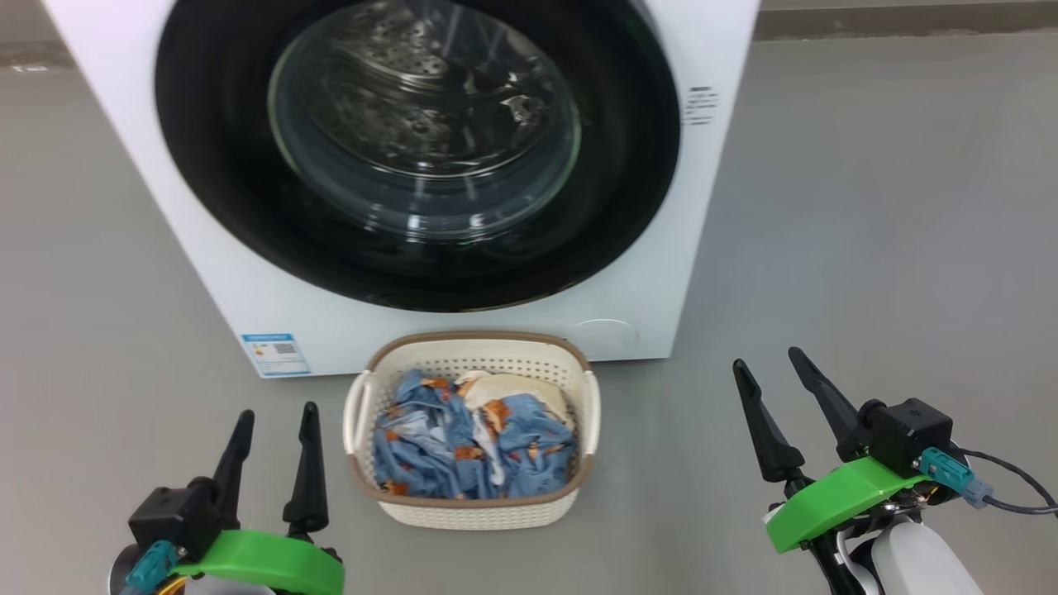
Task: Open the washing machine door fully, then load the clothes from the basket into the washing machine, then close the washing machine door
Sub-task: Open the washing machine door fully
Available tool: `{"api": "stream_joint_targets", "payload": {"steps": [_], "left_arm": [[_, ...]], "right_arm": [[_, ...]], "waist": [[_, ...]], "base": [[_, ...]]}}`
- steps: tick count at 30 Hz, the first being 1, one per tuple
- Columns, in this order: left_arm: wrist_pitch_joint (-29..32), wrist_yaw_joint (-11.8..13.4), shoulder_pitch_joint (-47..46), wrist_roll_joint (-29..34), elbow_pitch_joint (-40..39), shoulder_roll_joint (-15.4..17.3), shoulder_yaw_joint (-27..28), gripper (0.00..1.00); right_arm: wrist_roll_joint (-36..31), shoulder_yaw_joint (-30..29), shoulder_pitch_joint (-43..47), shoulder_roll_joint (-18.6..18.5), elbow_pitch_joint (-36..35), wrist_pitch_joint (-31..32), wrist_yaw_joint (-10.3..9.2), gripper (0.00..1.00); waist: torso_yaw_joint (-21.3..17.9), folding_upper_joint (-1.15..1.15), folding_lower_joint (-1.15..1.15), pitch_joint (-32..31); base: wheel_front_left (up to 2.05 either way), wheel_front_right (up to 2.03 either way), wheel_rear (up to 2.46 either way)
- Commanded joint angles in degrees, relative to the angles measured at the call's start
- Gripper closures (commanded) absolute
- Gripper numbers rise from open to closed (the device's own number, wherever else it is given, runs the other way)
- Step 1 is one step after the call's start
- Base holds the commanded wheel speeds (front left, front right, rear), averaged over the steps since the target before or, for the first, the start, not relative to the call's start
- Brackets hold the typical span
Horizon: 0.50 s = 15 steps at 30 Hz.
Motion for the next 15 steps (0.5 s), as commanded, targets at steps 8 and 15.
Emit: {"api": "stream_joint_targets", "payload": {"steps": [8, 15], "left_arm": [[-0.37, -0.38, -2.49, -0.44, -1.59, 0.90, 1.69, 0.00], [-0.37, -0.28, -2.53, -0.42, -1.39, 0.90, 1.70, 0.00]], "right_arm": [[0.04, 1.23, -2.08, 0.05, -1.23, -0.70, 0.09, 0.00], [0.06, 0.95, -2.16, 0.08, -1.23, -0.70, 0.09, 0.00]], "waist": [[-0.12, 0.00, 0.00, 0.07], [0.02, 0.00, 0.00, 0.10]], "base": [[0.48, 0.48, -0.96], [0.02, 0.02, -0.05]]}}
